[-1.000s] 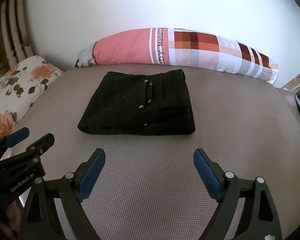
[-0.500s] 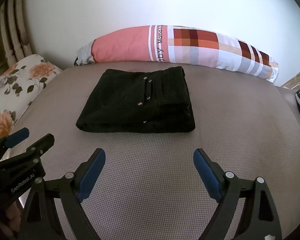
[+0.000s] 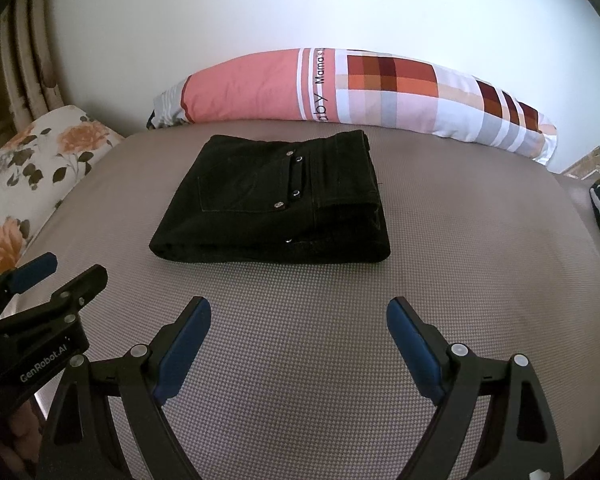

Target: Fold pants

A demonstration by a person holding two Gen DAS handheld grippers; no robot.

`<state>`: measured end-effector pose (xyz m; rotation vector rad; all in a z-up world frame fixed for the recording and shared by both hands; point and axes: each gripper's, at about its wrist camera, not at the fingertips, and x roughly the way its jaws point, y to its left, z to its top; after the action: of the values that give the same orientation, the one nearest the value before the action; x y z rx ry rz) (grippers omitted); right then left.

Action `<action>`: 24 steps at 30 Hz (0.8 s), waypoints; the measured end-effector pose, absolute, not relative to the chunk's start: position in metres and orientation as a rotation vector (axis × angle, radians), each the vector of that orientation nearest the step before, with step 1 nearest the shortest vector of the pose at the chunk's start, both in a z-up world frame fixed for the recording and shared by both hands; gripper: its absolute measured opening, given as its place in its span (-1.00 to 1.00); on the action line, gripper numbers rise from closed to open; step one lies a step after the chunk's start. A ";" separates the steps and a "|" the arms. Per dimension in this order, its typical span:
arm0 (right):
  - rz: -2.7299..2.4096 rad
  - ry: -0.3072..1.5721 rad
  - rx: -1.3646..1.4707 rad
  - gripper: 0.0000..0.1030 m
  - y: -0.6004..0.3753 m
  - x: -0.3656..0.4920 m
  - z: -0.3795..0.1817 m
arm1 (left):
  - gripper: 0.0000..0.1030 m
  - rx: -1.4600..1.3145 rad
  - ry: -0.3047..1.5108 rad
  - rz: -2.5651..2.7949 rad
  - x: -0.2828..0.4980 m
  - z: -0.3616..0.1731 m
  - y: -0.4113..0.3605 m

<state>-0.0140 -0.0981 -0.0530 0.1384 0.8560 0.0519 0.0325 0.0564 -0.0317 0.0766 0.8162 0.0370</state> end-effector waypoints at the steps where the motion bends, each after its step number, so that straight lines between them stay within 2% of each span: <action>1: 0.052 0.857 0.137 0.70 -0.098 -0.014 -0.054 | 0.35 0.077 0.816 0.038 0.032 -0.032 0.056; 24: 0.051 0.858 0.132 0.70 -0.097 -0.014 -0.054 | 0.35 0.066 0.815 0.028 0.033 -0.033 0.056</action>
<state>-0.0139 -0.0967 -0.0541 0.1324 0.8583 0.0507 0.0335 0.0557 -0.0333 0.0655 0.8151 0.0281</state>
